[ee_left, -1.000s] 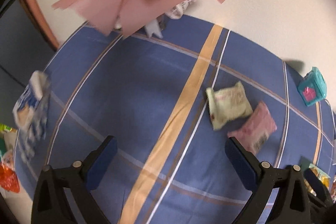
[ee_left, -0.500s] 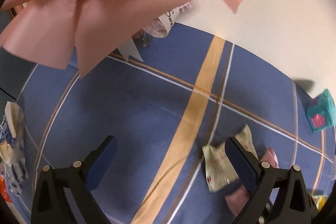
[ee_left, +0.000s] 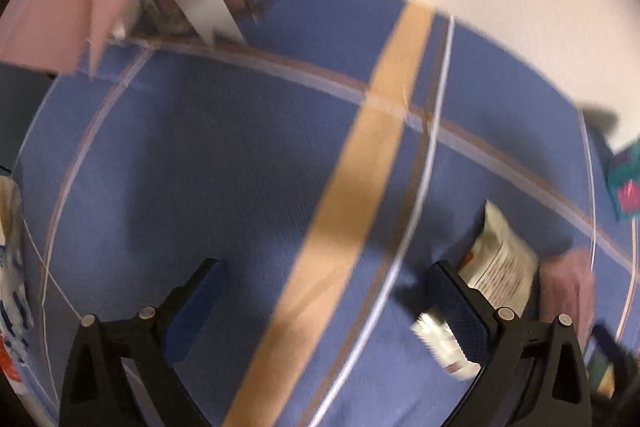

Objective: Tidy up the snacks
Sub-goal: 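Move both open tools back toward the cream pack and pink pack, then grasp the cream pack with the left tool while the right tool grasps the pink pack, then carry the cream pack with the left tool while the right tool carries the pink pack over the tray, then release the cream pack into the tray with the left tool while the right tool releases the pink pack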

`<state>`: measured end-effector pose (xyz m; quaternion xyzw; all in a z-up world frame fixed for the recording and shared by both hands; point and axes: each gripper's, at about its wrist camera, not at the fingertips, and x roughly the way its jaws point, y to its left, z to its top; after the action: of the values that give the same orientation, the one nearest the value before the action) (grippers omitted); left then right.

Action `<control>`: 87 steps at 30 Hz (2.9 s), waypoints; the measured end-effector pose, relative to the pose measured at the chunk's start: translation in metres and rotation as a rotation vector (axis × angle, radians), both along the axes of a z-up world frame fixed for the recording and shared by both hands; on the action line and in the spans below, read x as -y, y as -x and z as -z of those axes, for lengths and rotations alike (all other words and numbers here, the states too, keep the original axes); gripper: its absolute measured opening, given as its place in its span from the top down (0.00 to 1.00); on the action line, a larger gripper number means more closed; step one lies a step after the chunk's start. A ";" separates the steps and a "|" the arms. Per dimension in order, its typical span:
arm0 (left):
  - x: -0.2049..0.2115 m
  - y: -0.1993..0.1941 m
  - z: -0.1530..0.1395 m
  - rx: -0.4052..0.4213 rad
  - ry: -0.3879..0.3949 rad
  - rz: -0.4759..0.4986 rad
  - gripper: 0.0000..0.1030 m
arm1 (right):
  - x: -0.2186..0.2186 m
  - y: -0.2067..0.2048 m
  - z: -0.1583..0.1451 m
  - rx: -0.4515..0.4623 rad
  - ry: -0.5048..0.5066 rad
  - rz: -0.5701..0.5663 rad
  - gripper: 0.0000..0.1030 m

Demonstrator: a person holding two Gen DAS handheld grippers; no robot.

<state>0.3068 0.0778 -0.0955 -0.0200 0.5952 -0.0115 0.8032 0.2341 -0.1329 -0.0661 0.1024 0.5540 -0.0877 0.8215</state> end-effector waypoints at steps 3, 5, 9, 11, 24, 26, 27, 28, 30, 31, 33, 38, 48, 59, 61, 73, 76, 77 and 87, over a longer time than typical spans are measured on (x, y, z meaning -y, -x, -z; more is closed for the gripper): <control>0.003 0.009 -0.008 0.031 -0.004 0.025 0.00 | -0.001 -0.001 -0.001 0.005 0.026 -0.018 0.13; 0.003 0.013 -0.019 0.073 0.037 0.017 0.00 | -0.002 -0.002 -0.001 0.003 0.035 -0.027 0.26; 0.021 0.020 -0.034 0.112 0.117 0.057 0.01 | -0.003 -0.004 -0.001 -0.002 0.055 -0.035 0.54; 0.040 0.023 -0.034 0.117 0.108 0.114 0.05 | -0.001 -0.002 -0.002 -0.001 0.063 -0.038 0.58; 0.091 0.031 -0.016 0.063 0.045 0.151 0.47 | 0.020 0.019 -0.011 -0.017 0.074 -0.022 0.61; 0.088 0.042 -0.023 0.071 0.053 0.136 0.47 | 0.022 0.024 -0.017 -0.012 0.060 -0.013 0.61; 0.088 0.047 -0.026 0.077 0.054 0.127 0.47 | 0.024 0.031 -0.022 -0.007 0.052 -0.011 0.61; 0.088 0.055 -0.031 0.086 0.059 0.113 0.47 | 0.025 0.037 -0.028 0.003 0.042 -0.008 0.61; 0.091 0.070 -0.044 0.107 0.073 0.091 0.47 | 0.025 0.048 -0.038 0.019 0.027 -0.008 0.61; 0.092 0.079 -0.051 0.116 0.086 0.080 0.47 | 0.025 0.056 -0.044 0.027 0.023 -0.009 0.61; 0.088 0.093 -0.066 0.124 0.119 0.064 0.47 | 0.025 0.073 -0.055 0.036 0.022 -0.008 0.61; 0.078 0.137 -0.094 0.152 0.193 0.020 0.47 | 0.028 0.121 -0.077 0.068 -0.002 0.000 0.61; 0.106 0.226 -0.109 0.166 0.209 0.018 0.47 | 0.050 0.217 -0.091 0.121 -0.005 0.073 0.61; 0.181 0.291 -0.101 0.136 0.186 0.191 0.47 | 0.138 0.299 -0.077 0.121 -0.041 0.285 0.61; 0.199 0.301 -0.105 0.156 0.160 0.237 0.47 | 0.162 0.312 -0.071 0.113 -0.050 0.338 0.61; 0.271 0.338 -0.098 0.146 0.122 0.427 0.47 | 0.214 0.340 -0.059 0.095 -0.105 0.457 0.61; 0.275 0.337 -0.092 0.141 0.102 0.436 0.47 | 0.212 0.334 -0.054 0.073 -0.102 0.442 0.61; 0.275 0.336 -0.090 0.137 0.095 0.434 0.47 | 0.212 0.333 -0.051 0.066 -0.103 0.438 0.61; 0.262 0.326 -0.083 0.098 0.080 0.383 0.35 | 0.203 0.328 -0.040 0.025 -0.104 0.404 0.41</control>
<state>-0.0195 -0.1847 -0.0126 0.0621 0.5474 -0.1887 0.8130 -0.0943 -0.3359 -0.0260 0.2548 0.5158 -0.2210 0.7875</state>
